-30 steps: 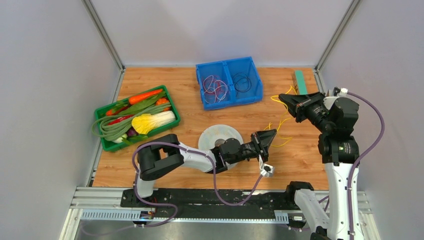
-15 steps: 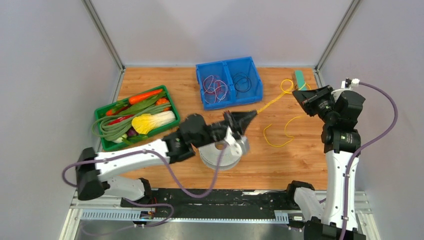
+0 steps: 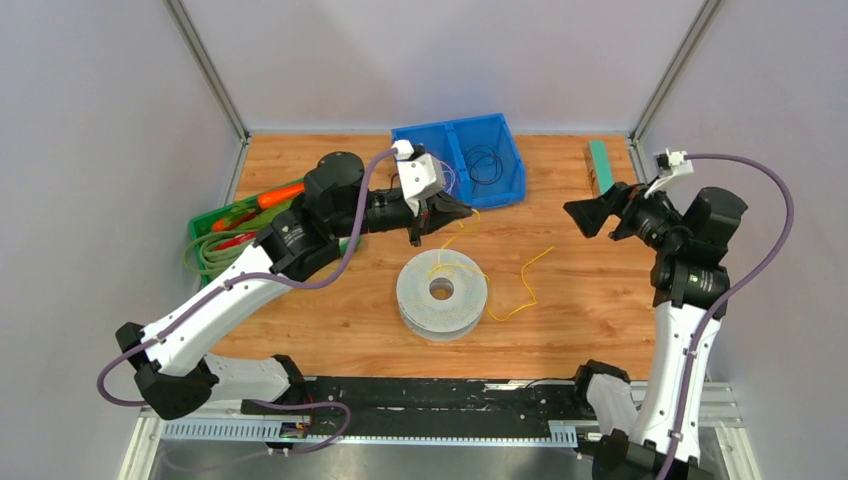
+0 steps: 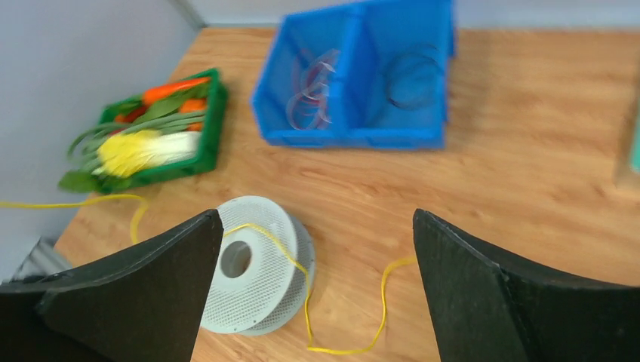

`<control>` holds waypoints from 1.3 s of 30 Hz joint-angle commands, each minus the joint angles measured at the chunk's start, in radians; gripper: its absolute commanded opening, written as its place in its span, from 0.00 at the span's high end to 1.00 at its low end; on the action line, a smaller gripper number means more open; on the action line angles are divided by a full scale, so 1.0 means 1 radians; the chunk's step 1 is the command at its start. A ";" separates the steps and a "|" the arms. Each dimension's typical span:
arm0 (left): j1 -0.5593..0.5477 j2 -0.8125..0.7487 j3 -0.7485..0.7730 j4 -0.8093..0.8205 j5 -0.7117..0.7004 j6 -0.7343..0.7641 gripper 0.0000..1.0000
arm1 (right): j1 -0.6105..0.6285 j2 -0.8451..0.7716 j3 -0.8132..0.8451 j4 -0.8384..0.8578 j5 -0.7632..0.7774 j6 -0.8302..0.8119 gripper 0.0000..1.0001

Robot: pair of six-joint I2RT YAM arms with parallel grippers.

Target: Wrap the cables

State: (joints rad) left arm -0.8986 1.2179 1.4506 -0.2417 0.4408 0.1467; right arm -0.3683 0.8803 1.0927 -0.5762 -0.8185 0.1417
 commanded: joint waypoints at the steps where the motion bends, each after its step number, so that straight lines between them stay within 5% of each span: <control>1: 0.007 0.006 0.044 -0.096 0.104 -0.205 1.00 | 0.104 -0.113 -0.010 0.275 -0.286 -0.054 0.00; 6: 0.020 0.028 0.066 -0.038 0.102 -0.303 1.00 | 0.443 -0.123 -0.004 0.303 -0.110 -0.123 0.00; 11: 0.065 0.077 0.218 -0.044 0.133 -0.315 1.00 | 0.575 -0.078 -0.066 0.303 0.014 -0.168 0.00; 15: 0.119 0.126 0.411 -0.114 0.148 -0.288 1.00 | 0.574 -0.098 -0.149 0.294 0.117 -0.243 0.00; 22: 0.196 0.166 0.654 -0.191 0.157 -0.237 1.00 | 0.484 -0.049 -0.132 -0.048 0.188 -0.562 0.00; 32: 0.198 0.143 0.626 -0.171 0.197 -0.231 1.00 | 0.379 0.363 -0.018 -0.316 0.245 -1.008 0.04; 39: 0.198 0.135 0.604 -0.171 0.214 -0.237 1.00 | 0.382 0.595 0.052 -0.326 0.243 -1.205 0.04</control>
State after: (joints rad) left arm -0.7044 1.3670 2.0663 -0.4244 0.6289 -0.0914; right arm 0.0101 1.4017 1.0805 -0.8768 -0.5755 -0.8726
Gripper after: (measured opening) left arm 0.007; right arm 0.955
